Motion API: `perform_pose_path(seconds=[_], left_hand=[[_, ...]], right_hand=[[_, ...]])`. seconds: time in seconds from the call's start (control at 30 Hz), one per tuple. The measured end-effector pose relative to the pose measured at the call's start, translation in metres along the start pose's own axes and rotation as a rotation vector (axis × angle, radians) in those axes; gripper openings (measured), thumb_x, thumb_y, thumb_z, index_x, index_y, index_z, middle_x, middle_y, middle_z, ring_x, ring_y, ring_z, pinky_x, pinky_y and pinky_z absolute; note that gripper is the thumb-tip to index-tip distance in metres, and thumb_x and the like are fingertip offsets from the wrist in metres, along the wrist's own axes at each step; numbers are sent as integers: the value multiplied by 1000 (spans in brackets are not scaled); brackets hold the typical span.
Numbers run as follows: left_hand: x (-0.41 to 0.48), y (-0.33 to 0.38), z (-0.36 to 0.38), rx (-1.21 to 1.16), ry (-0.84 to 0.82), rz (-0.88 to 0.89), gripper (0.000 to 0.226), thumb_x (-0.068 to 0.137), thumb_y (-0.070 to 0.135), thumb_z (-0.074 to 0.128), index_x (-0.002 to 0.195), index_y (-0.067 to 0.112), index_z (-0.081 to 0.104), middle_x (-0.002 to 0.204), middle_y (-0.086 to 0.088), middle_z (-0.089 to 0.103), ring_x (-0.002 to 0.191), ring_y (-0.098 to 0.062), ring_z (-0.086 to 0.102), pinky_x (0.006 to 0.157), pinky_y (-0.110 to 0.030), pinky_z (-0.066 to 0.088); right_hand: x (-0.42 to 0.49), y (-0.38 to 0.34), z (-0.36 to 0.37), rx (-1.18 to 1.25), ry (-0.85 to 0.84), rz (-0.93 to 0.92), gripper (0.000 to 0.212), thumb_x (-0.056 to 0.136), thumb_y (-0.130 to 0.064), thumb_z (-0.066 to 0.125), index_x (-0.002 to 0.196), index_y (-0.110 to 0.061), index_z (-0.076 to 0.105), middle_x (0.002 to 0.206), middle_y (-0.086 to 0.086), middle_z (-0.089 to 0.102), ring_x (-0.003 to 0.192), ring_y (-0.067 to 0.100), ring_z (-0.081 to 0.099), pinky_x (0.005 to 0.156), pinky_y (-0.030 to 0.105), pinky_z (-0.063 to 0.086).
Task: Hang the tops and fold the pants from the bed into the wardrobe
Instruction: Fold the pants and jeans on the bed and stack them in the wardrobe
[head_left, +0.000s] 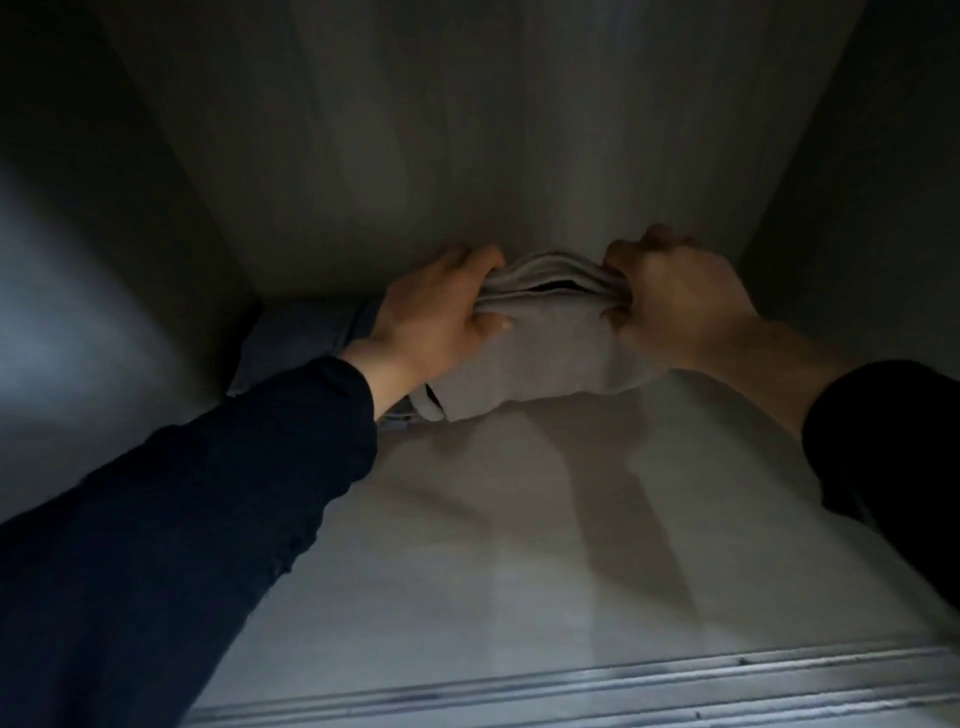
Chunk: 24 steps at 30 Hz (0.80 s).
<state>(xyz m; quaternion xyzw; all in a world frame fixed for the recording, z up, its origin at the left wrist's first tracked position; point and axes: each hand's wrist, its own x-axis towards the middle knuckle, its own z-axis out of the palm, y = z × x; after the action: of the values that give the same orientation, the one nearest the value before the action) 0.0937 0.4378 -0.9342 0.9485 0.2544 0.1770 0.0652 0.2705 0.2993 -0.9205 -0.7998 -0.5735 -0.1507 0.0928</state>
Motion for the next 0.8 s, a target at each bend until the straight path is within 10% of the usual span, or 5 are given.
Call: perform_pose_path(seconds=[0.13,0.33,0.47,0.7,0.8], left_hand=[[10,-10,35,207,223,173,40,77,17,72,112,8,57,102,-17,58,94,-36,56,77,-40,40],[-55,-27,126,368,13,284,33,68,12,40,91,13,64,77,-9,58,67,-30,60,64,-35,52],[-62,-31,145,406,-20,230,38,69,9,37,92,14,66,84,-9,61,75,-30,60,77,-43,55],[-37,-41,149,394,-112,100,49,62,2,77,108,14,69,100,-10,64,94,-34,61,90,-50,51],[-31,-36,149,368,-187,30,51,82,4,64,130,18,56,127,-8,56,126,-32,46,111,-54,30]], right_hand=[[0,10,41,-61,266,-57,30,63,-13,71,89,-2,61,97,23,58,88,41,57,67,41,48],[-50,-16,135,-242,-181,-25,19,73,-18,67,91,-17,73,83,7,68,64,24,69,56,28,53],[-52,-17,153,-83,-378,107,35,97,-12,37,131,-18,45,127,8,53,106,28,64,79,34,49],[-34,-11,165,157,-463,233,45,95,-13,46,139,-10,37,143,13,38,115,38,56,88,42,48],[-47,-9,169,251,-537,192,75,92,-28,54,154,-13,14,159,6,18,133,32,41,101,37,44]])
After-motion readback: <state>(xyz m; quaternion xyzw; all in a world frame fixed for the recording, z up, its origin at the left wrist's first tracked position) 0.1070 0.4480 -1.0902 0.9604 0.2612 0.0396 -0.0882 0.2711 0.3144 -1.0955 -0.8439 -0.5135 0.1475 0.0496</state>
